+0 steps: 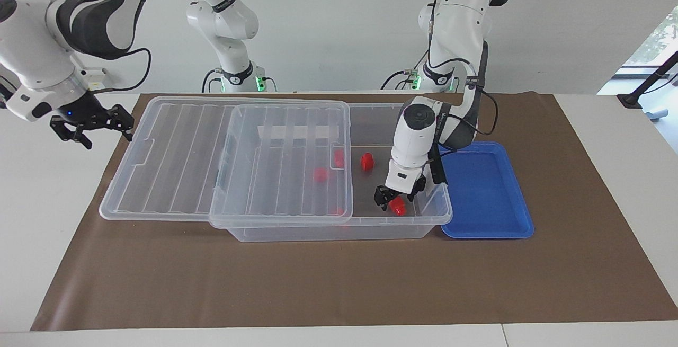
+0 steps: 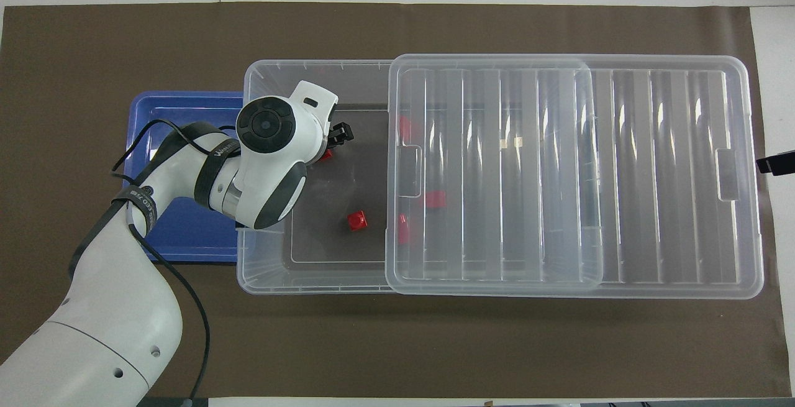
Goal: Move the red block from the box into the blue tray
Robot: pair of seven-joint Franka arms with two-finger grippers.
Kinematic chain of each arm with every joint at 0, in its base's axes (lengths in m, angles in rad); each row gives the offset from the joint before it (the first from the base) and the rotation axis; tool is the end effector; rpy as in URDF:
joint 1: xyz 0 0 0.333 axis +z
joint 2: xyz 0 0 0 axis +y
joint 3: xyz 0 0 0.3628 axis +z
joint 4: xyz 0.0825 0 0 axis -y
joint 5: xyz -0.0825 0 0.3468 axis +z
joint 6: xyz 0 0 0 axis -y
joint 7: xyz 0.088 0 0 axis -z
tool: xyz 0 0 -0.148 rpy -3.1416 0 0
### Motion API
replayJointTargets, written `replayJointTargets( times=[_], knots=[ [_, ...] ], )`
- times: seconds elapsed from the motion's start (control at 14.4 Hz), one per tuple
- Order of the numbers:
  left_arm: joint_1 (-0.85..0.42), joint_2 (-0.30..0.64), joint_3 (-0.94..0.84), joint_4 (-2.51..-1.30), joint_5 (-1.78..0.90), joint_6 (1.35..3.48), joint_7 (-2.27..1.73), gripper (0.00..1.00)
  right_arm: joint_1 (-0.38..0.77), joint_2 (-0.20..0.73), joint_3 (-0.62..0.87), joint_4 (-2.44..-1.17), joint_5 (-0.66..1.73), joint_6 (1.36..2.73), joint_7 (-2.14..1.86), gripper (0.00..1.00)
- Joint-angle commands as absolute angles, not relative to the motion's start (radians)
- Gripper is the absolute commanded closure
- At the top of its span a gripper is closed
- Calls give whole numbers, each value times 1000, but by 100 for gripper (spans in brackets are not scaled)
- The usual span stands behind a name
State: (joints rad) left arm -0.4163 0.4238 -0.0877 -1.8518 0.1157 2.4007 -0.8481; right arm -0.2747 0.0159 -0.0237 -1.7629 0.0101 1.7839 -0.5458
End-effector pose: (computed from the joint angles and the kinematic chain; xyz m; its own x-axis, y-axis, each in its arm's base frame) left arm 0.5717 -0.3050 0.3330 0.9546 0.2718 0.1221 0.2663 -0.9621 0.0596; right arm 0.5102 -0.1555 0.5560 0.9700 0.2428 0.0093 0.2429 -0.9700 -0.0055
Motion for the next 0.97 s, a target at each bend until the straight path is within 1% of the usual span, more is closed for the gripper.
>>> replayJointTargets(
  times=[0.0, 0.07, 0.21, 0.35, 0.56, 0.7, 0.9],
  knots=[
    [-417, 411, -83, -1875, 143, 2422, -859, 86, -235, -32, -14, -1720, 11, 1679, -473, 0],
    [-417, 410, -83, -1875, 143, 2421, -859, 100, -210, -55, -12, -1717, 8, 1645, -428, 0],
    [-416, 410, -84, -1871, 141, 2425, -853, 100, -177, -83, -9, -1703, 0, 1579, -346, 0],
    [-419, 407, -84, -1868, 141, 2424, -851, 100, -173, -86, 11, -1680, 11, 1519, -260, 0],
    [-422, 384, -84, -1867, 141, 2405, -851, 100, -173, -101, 96, -1674, 11, 1513, -128, 0],
    [-422, 329, -86, -1867, 141, 2353, -848, 100, -173, -107, 136, -1675, 12, 1511, -56, 0],
    [-422, 224, -87, -1862, 141, 2229, -833, 100, -173, -114, 152, -1675, 12, 1509, -46, 0]
  ],
)
